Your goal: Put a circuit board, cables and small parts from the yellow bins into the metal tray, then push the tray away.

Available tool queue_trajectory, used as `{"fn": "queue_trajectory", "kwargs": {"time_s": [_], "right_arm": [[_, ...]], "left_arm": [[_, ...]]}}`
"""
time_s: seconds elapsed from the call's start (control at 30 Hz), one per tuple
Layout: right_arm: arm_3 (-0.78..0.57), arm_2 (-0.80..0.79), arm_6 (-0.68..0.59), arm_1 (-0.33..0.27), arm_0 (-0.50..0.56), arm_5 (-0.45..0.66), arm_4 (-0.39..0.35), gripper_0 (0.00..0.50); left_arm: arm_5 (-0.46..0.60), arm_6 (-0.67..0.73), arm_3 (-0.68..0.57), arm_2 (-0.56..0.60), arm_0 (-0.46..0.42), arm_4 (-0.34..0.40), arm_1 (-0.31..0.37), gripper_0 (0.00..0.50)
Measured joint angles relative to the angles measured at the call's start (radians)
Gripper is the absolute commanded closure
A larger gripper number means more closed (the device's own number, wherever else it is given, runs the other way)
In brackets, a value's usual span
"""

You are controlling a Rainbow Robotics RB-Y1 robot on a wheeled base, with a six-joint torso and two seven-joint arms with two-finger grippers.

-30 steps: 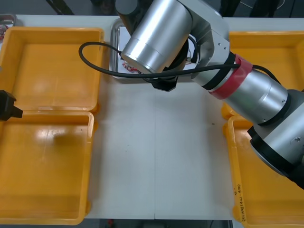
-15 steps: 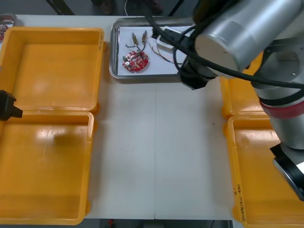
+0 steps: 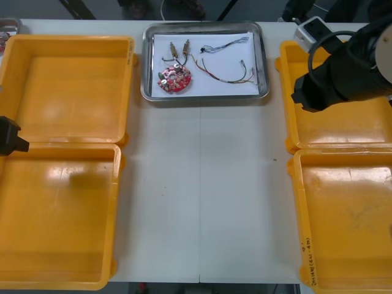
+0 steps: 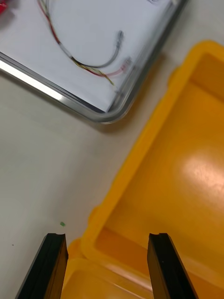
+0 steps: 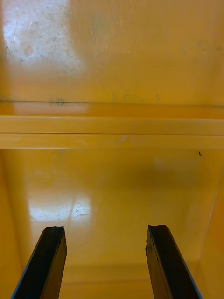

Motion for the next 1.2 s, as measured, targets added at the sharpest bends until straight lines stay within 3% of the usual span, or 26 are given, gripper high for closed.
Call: {"fn": "queue_trajectory", "kwargs": {"time_s": [0.2,0.57,1.2], "right_arm": [[-0.008,-0.116,-0.053,-0.06,0.106,0.0,-0.026,0.0],[0.008,-0.373,-0.053,-0.124,0.278,0.0,-0.154,0.0],[-0.062,-0.46,-0.066,-0.133,0.489,0.0,-0.176,0.0]], "left_arm": [[0.0,0.0,0.0,0.0,0.0,0.0,0.0,0.0],[0.0,0.0,-0.001,0.0,0.0,0.0,0.0,0.0],[0.0,0.0,-0.001,0.0,0.0,0.0,0.0,0.0]]}}
